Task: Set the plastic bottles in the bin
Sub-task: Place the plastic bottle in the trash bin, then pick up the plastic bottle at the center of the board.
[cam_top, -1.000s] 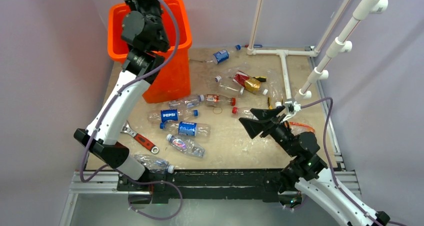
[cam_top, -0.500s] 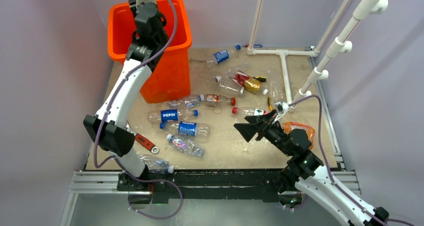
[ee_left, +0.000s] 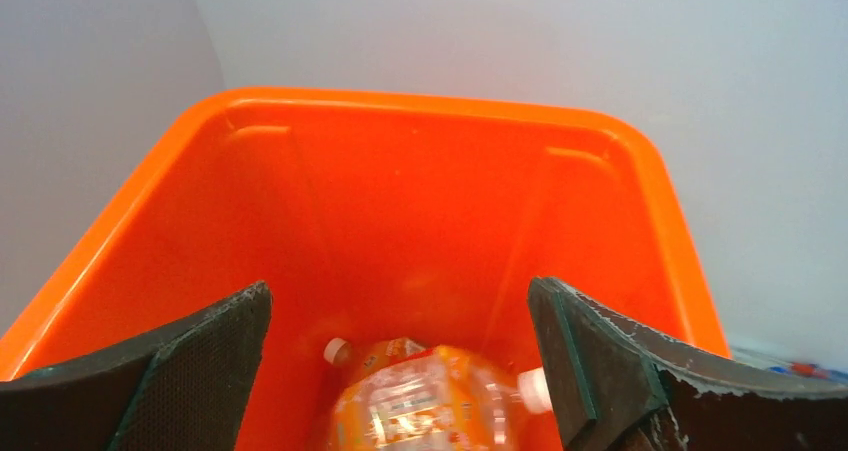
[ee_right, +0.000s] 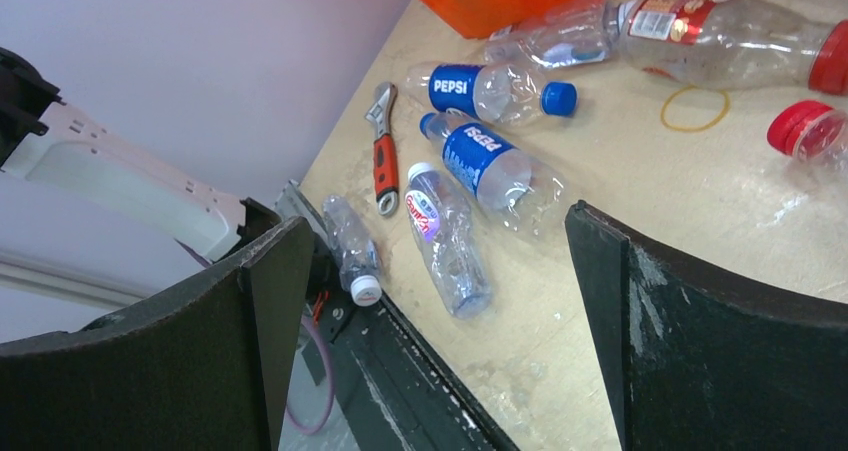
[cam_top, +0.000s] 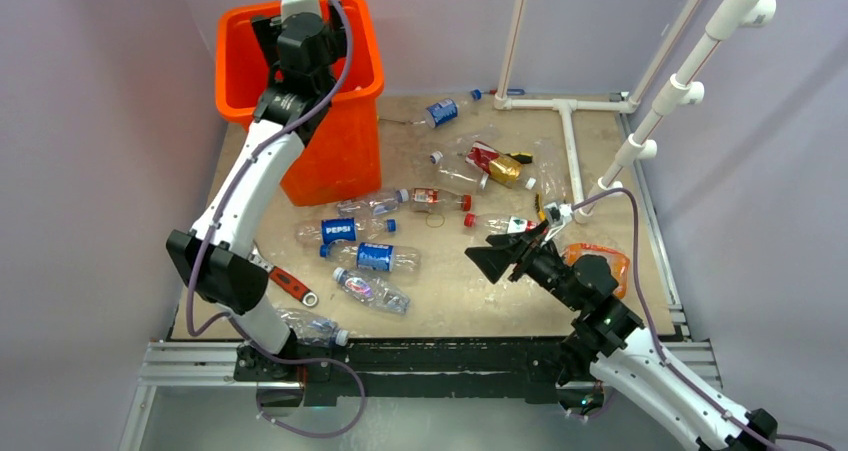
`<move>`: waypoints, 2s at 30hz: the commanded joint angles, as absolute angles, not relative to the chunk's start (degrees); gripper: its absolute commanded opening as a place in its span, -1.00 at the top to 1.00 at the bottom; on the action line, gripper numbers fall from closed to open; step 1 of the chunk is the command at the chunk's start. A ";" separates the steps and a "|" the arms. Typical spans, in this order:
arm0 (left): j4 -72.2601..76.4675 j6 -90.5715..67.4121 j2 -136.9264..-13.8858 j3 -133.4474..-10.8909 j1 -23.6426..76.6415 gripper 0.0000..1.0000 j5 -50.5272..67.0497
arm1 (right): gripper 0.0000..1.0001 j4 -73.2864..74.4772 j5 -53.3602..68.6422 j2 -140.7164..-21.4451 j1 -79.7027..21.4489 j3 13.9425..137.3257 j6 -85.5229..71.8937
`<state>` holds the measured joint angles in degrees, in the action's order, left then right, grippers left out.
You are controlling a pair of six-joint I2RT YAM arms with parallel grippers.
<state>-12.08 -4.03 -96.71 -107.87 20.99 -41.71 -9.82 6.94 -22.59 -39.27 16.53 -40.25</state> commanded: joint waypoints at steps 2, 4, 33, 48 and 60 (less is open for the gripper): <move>-11.57 -11.67 -87.68 -107.32 20.74 -0.99 -38.06 | -0.98 -11.15 5.83 -24.30 -39.29 16.16 -41.35; -11.13 -16.88 -83.43 -105.02 20.74 -0.99 -32.80 | -0.98 -11.38 5.96 -24.95 -39.21 16.98 -39.67; -13.31 -23.86 -49.76 -56.26 32.65 -0.99 6.36 | -0.91 -15.98 -11.03 -53.11 -55.76 26.68 -25.34; -8.11 -22.72 -43.91 -45.34 32.61 -0.96 1.16 | -0.90 -23.72 -12.45 -71.71 -59.05 32.13 -20.56; -12.02 -22.77 -42.01 -45.55 32.49 -0.96 -7.10 | -0.88 -25.08 -7.99 -88.37 -58.97 43.19 -8.74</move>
<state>-12.03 -23.16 -42.83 -45.21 32.64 -3.60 -22.85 -10.57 -85.60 -58.83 39.46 -15.00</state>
